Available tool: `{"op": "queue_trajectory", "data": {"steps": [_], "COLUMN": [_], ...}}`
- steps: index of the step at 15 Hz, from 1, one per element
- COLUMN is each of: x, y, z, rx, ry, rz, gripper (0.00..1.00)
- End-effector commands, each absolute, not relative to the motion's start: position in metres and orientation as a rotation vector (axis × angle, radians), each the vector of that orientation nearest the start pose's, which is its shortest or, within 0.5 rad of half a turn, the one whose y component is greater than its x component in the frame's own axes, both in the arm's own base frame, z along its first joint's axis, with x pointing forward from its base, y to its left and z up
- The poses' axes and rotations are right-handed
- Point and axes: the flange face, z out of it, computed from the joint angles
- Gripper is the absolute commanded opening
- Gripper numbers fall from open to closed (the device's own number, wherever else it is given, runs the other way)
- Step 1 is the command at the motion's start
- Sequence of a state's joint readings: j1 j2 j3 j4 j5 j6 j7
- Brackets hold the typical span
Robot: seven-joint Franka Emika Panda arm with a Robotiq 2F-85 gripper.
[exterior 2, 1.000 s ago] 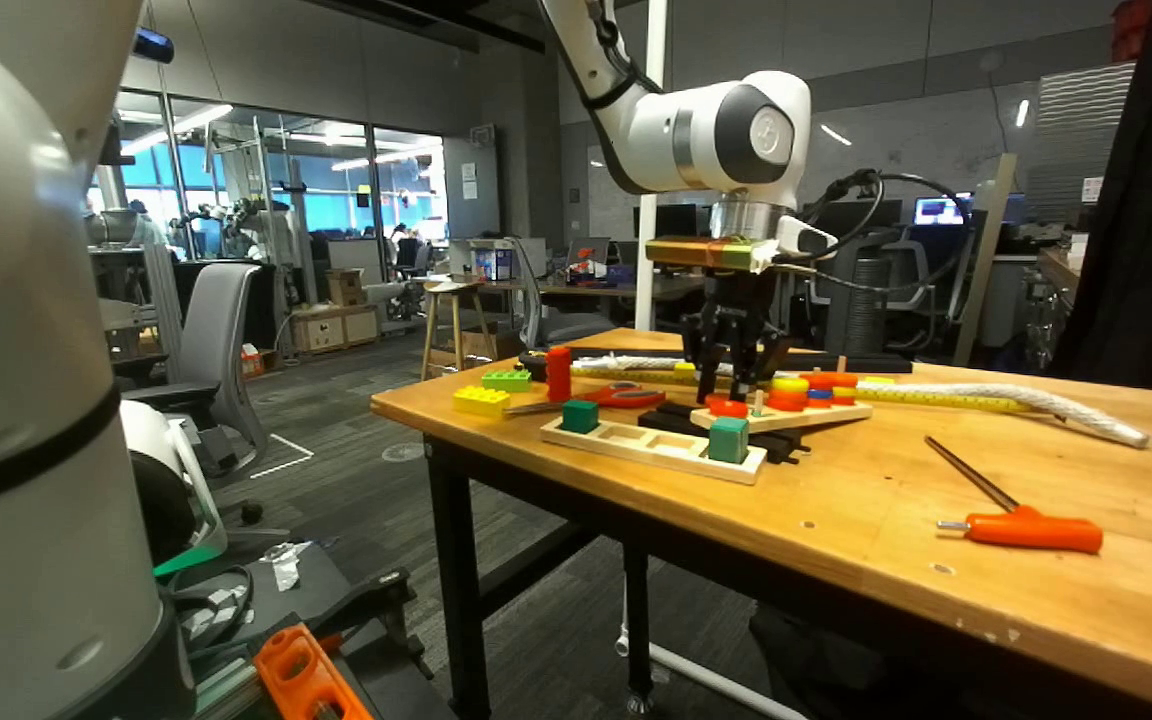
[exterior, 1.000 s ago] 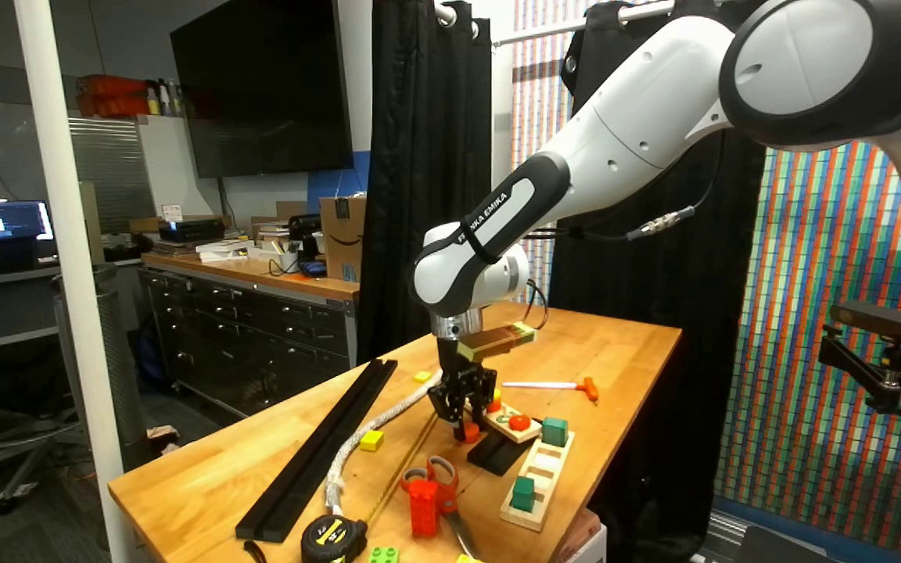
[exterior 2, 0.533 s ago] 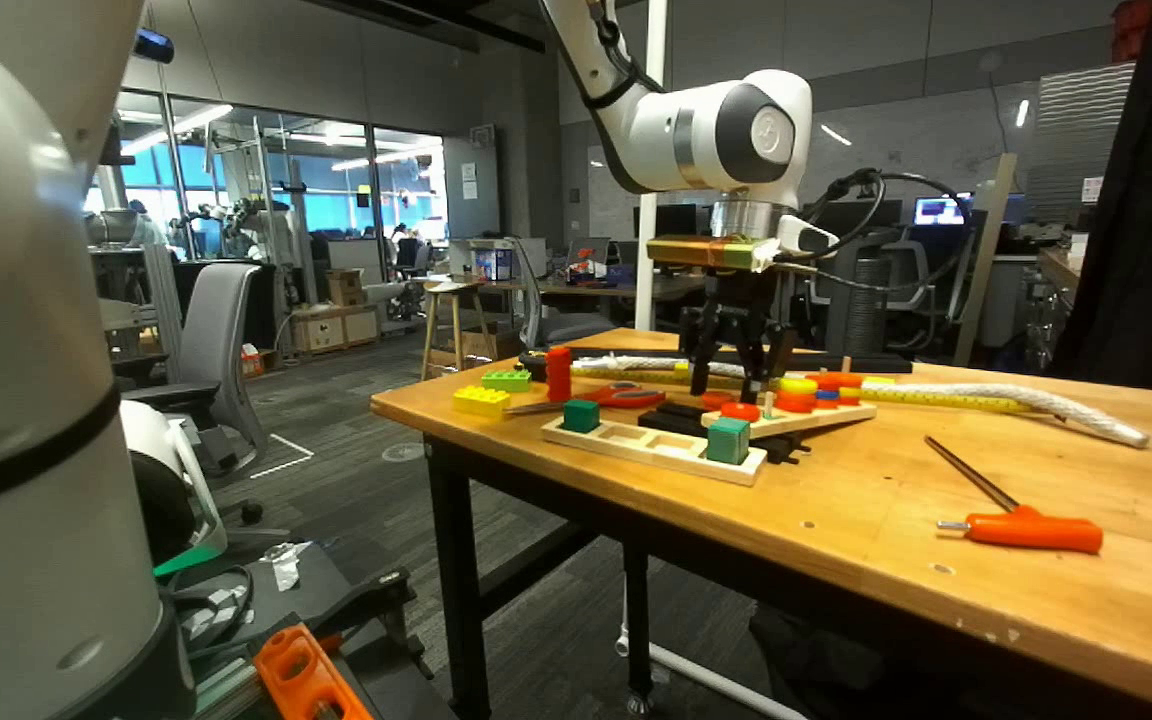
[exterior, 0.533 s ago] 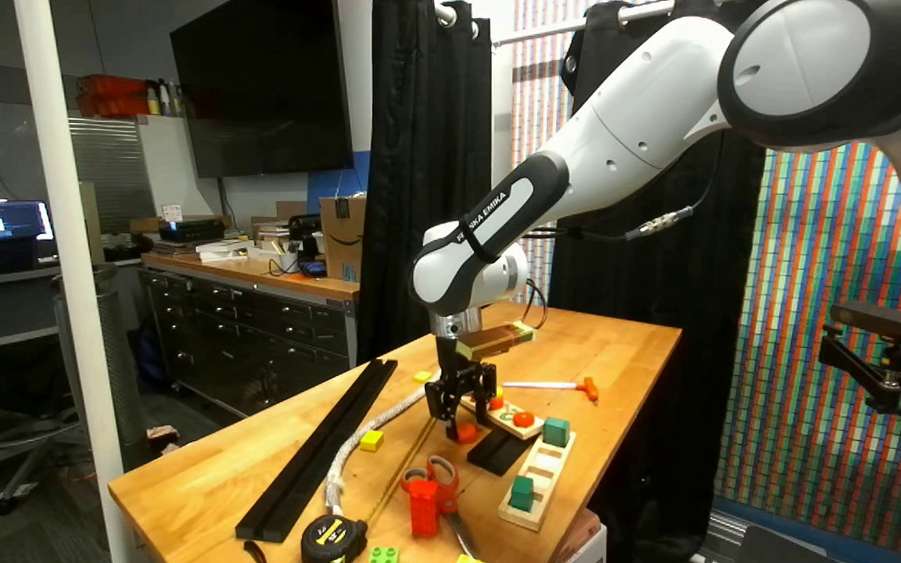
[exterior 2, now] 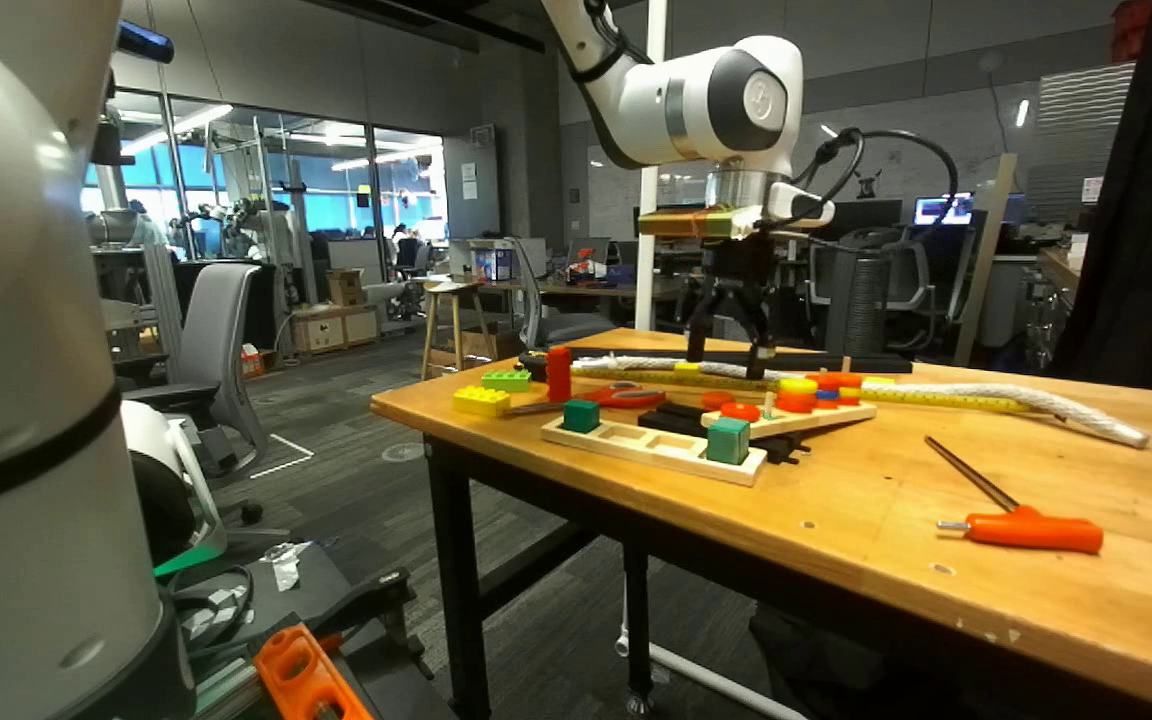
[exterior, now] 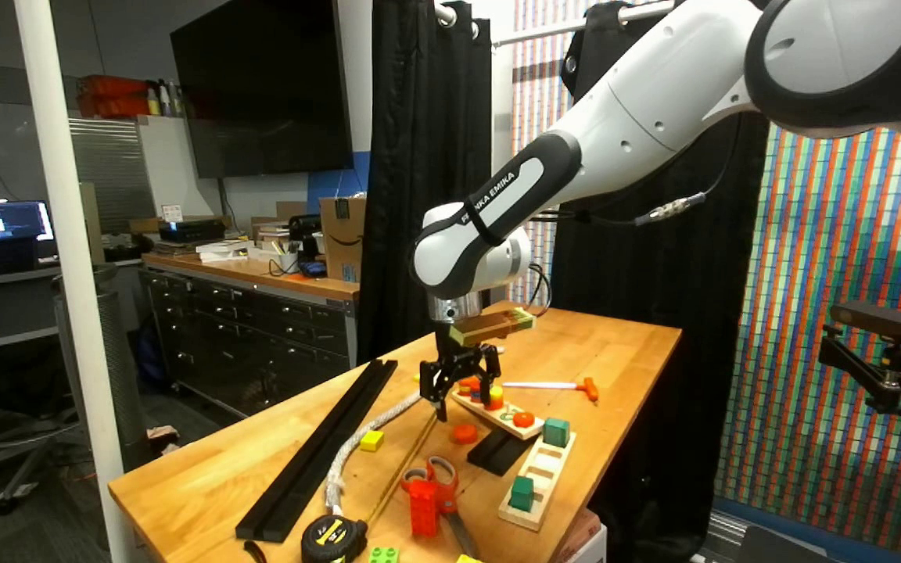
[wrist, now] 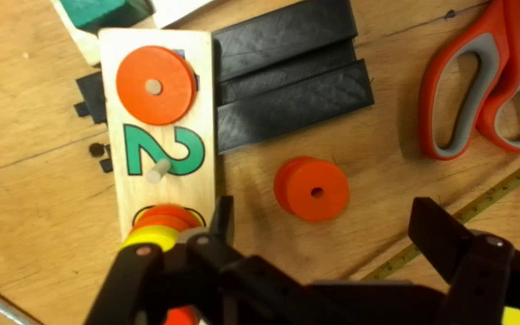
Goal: Pick up the second orange object to the right from the wood and put it on the table
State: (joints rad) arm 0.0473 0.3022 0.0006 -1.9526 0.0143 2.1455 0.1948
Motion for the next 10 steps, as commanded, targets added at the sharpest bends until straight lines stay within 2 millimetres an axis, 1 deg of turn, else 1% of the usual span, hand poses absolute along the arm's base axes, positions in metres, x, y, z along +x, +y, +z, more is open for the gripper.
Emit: {"op": "queue_trajectory", "data": {"steps": [1,3,5,6,8,10], "x": [0.551,0.522,0.487,0.47,0.442,0.423], "y": [0.027,0.019,0.008,0.002,-0.01,-0.02], "z": [0.357,0.37,0.379,0.38,0.381,0.377], "rx": [-3.157,-3.158,-3.144,-3.137,-3.135,-3.174], "ry": [0.489,0.642,0.788,0.838,0.872,0.806], "rz": [0.095,0.073,0.067,0.075,0.11,0.149], "gripper": [1.0,1.0,1.0,1.0,1.0,1.0]}}
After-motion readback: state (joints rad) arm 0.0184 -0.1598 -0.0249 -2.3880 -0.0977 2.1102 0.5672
